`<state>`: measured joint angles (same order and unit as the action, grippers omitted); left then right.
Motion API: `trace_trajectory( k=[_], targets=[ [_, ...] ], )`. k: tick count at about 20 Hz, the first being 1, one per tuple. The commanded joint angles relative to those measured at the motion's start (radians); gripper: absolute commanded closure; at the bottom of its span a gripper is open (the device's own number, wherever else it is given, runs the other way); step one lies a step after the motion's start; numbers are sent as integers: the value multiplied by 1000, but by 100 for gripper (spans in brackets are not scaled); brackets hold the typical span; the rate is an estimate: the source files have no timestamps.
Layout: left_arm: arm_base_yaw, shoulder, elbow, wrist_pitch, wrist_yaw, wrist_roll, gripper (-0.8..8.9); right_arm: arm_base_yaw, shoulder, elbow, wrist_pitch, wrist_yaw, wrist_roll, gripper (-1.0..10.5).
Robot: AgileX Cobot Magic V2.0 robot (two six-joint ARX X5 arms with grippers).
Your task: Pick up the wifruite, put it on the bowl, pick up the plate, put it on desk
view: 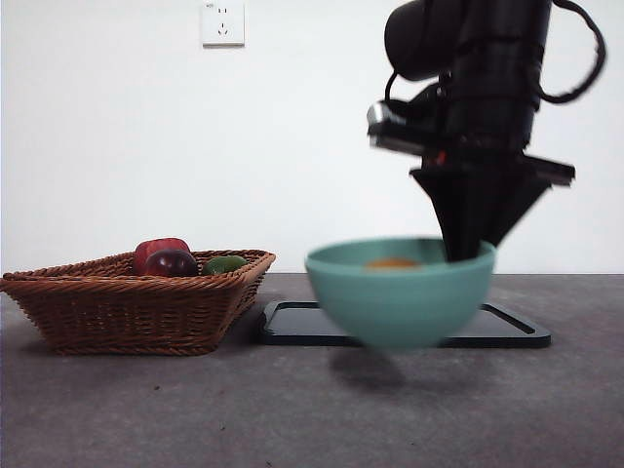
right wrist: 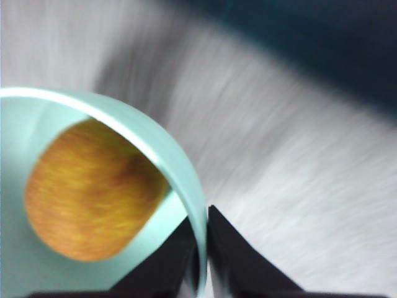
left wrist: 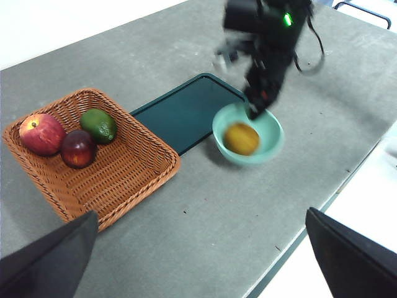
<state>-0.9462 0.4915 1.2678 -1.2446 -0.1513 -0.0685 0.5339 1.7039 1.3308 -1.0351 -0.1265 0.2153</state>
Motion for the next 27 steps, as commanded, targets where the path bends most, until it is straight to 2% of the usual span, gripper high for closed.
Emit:
trace_trajectory(
  k=[1, 6, 12, 16, 22, 23, 26, 27],
  targets=[
    [-8, 3, 14, 12, -1, 4, 157, -45, 72, 122, -37, 3, -12, 941],
    [-8, 3, 14, 11, 0, 4, 157, -143, 254, 380, -123, -5, -60, 941],
    [-8, 3, 14, 11, 0, 4, 157, -194, 463, 606, -146, -39, -95, 941],
    [-8, 3, 14, 11, 0, 4, 157, -210, 544, 661, -147, -57, -105, 941],
    [-8, 3, 14, 11, 0, 4, 157, -211, 546, 661, -148, -56, -125, 935],
    [-8, 3, 14, 11, 0, 4, 157, -211, 546, 661, -150, -56, -125, 902],
    [-8, 3, 14, 11, 0, 4, 157, -213, 546, 670, -160, -50, -123, 633],
    [-8, 3, 14, 11, -1, 4, 157, -214, 545, 688, -178, -32, -123, 577]
  ],
)
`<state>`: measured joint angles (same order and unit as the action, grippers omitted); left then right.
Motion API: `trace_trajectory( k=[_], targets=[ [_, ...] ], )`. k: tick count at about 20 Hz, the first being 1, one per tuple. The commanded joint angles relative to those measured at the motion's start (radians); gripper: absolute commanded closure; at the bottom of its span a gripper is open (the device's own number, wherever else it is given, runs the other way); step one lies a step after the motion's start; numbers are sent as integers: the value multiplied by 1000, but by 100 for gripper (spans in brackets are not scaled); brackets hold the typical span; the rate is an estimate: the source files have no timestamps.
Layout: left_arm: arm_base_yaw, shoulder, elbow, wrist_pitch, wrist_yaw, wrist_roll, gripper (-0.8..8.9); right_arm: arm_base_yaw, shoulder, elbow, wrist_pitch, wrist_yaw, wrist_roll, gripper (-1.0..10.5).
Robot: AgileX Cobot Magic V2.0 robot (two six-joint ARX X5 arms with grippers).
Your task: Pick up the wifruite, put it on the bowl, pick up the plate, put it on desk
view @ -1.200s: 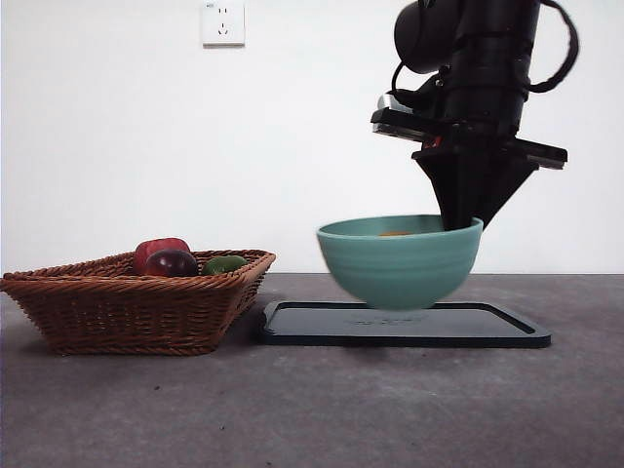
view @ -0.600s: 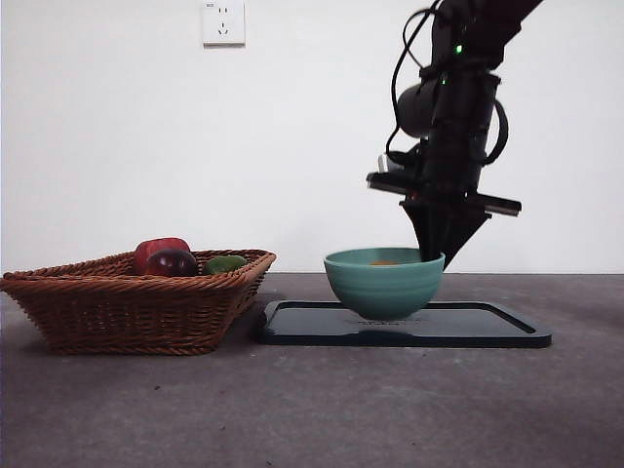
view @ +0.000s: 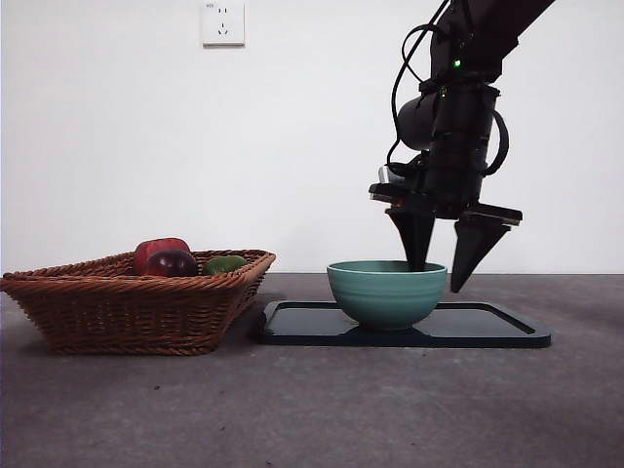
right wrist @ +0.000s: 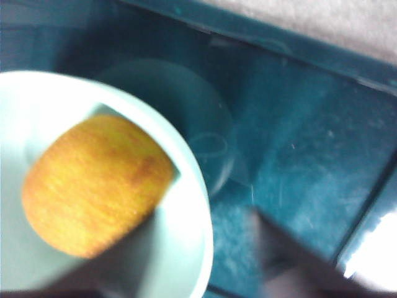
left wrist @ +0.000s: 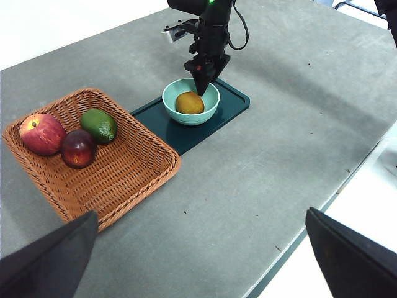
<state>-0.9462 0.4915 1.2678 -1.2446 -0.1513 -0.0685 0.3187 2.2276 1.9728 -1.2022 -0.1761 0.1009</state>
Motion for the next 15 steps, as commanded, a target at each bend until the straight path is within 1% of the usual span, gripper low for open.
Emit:
trace_trajectory(
  k=[1, 3, 4, 6, 8, 11, 13, 15],
  targets=[
    [-8, 3, 14, 11, 0, 4, 157, -1, 19, 86, -50, 56, -9, 531],
    [-8, 3, 14, 11, 0, 4, 157, -3, 11, 214, -164, 134, -9, 445],
    [-8, 3, 14, 11, -1, 4, 157, -3, 3, 286, -212, 154, -9, 442],
    [-8, 3, 14, 12, -1, -4, 157, 10, -85, 322, -213, 135, 11, 398],
    [-8, 5, 14, 29, -1, -3, 157, 33, -198, 315, -213, 170, 3, 398],
    [-8, 5, 14, 72, 0, -3, 157, 49, -387, 260, -214, 177, -4, 398],
    [-8, 5, 14, 74, 0, -3, 157, 53, -505, 191, -214, 177, -14, 399],
    [-8, 5, 14, 71, 0, -3, 157, 53, -638, 86, -213, 174, -14, 399]
  ],
)
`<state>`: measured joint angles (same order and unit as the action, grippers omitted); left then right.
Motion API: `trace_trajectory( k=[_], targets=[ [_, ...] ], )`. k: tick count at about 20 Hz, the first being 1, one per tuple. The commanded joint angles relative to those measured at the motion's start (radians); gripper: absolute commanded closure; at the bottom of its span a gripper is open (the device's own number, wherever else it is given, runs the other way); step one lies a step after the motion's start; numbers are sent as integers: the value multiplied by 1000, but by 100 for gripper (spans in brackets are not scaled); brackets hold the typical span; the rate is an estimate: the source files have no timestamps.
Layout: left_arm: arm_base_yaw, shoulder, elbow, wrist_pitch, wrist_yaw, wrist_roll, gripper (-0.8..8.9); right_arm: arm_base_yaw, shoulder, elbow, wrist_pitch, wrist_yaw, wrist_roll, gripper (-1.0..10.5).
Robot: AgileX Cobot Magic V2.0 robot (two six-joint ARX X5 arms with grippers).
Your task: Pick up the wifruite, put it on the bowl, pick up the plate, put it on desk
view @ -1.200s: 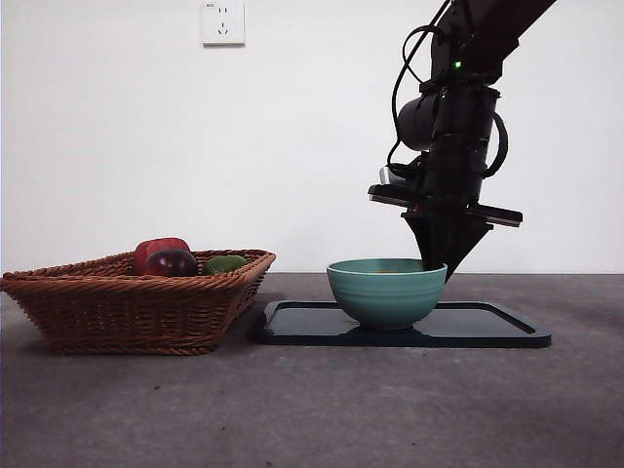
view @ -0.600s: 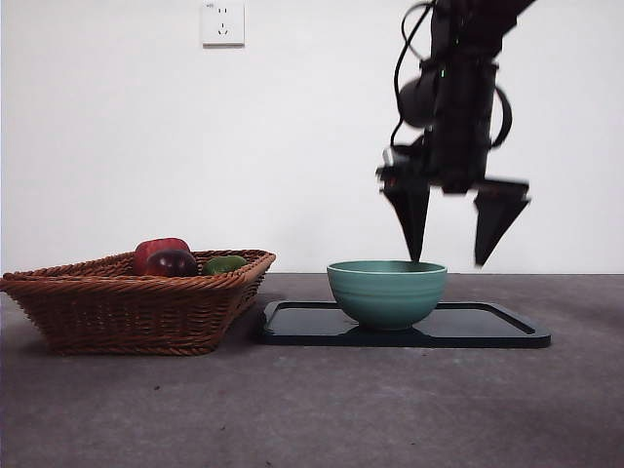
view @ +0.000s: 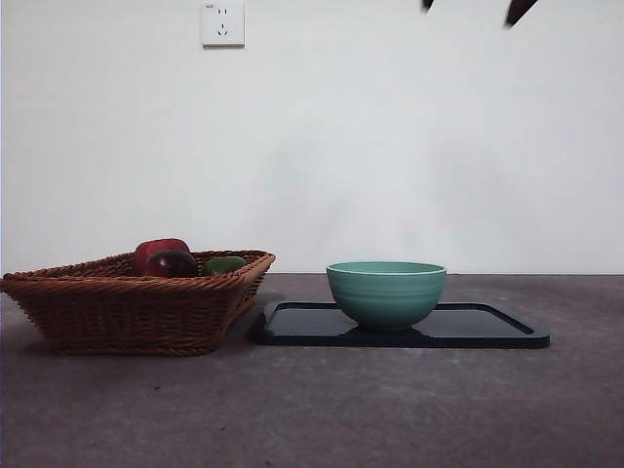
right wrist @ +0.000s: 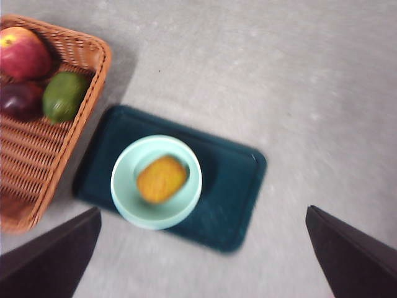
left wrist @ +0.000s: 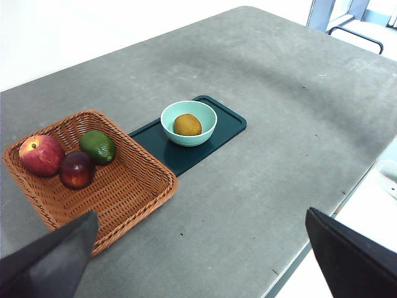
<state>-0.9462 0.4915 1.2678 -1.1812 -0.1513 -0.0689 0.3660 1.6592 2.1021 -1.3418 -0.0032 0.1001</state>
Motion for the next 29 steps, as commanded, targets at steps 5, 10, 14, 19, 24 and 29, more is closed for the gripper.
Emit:
trace_trajectory(
  k=[5, 10, 14, 19, 24, 29],
  targets=[
    [-8, 5, 14, 6, -1, -3, 157, 18, -414, -345, -74, -4, -12, 399],
    [-8, 5, 14, 6, 0, -3, 157, 58, -710, -617, -73, -81, -3, 399],
    [-8, 5, 14, 7, 0, -3, 157, 66, -912, -789, -34, -94, -3, 399],
    [-8, 5, 14, 7, 0, -3, 157, 66, -1113, -904, 80, -149, 25, 399],
    [-8, 5, 14, 15, 0, -5, 158, 66, -1146, -904, 101, -151, 23, 399],
    [-8, 21, 14, 91, 0, -100, 163, 66, -1145, -904, 138, -151, 23, 399]
  ],
)
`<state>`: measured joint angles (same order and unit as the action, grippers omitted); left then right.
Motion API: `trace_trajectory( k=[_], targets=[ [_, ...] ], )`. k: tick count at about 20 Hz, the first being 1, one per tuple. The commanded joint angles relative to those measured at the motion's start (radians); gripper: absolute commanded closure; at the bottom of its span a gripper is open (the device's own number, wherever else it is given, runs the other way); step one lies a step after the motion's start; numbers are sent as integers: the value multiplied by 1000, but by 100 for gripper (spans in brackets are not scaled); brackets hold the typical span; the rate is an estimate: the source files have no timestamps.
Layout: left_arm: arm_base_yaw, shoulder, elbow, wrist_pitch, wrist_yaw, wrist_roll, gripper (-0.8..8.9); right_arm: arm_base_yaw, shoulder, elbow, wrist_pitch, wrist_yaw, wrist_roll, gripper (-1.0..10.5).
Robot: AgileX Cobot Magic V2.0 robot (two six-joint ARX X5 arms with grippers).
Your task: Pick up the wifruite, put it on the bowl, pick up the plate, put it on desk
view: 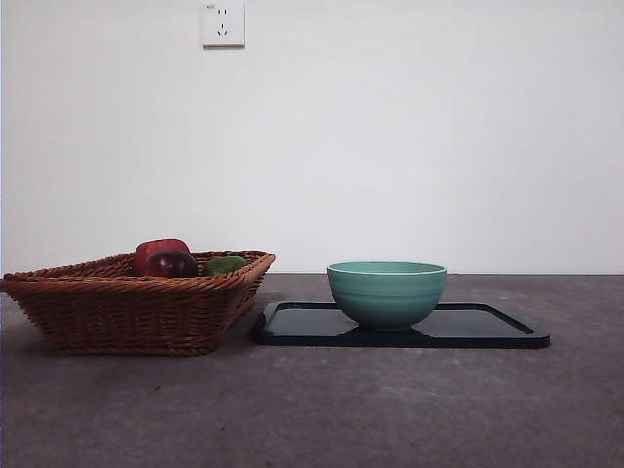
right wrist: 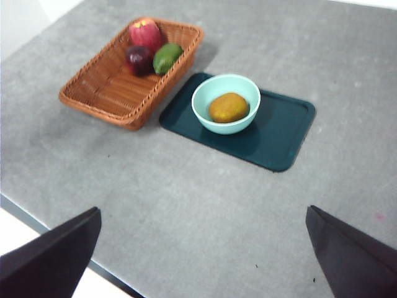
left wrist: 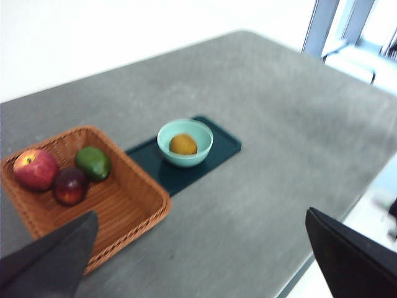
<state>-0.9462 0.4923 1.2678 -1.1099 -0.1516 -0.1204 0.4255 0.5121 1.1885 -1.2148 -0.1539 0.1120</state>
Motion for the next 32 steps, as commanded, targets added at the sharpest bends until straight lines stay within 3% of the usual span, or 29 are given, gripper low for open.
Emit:
trace_trajectory(
  k=[1, 6, 12, 15, 20, 27, 32],
  targets=[
    [-8, 37, 14, 28, 0, -60, 163, 6, 2, 10, 11, 0, 11, 399],
    [-8, 221, 14, 124, 0, -88, 163, 6, 2, 10, 11, 0, 11, 399],
    [-8, 552, 18, 382, 3, -116, 163, 6, 2, 10, 11, -1, 12, 399],
    [-1, 741, 66, 423, 48, -132, 167, 6, 2, 10, 10, 0, 11, 399],
    [51, 1083, 307, 269, 112, -127, 167, 6, 2, 10, 10, -3, 12, 399],
    [129, 1555, 838, -59, 119, -55, 166, 6, 2, 10, 7, -3, 12, 399],
    [164, 1799, 1131, -125, 119, -26, 167, 6, 2, 10, -5, -3, 12, 399]
  ],
)
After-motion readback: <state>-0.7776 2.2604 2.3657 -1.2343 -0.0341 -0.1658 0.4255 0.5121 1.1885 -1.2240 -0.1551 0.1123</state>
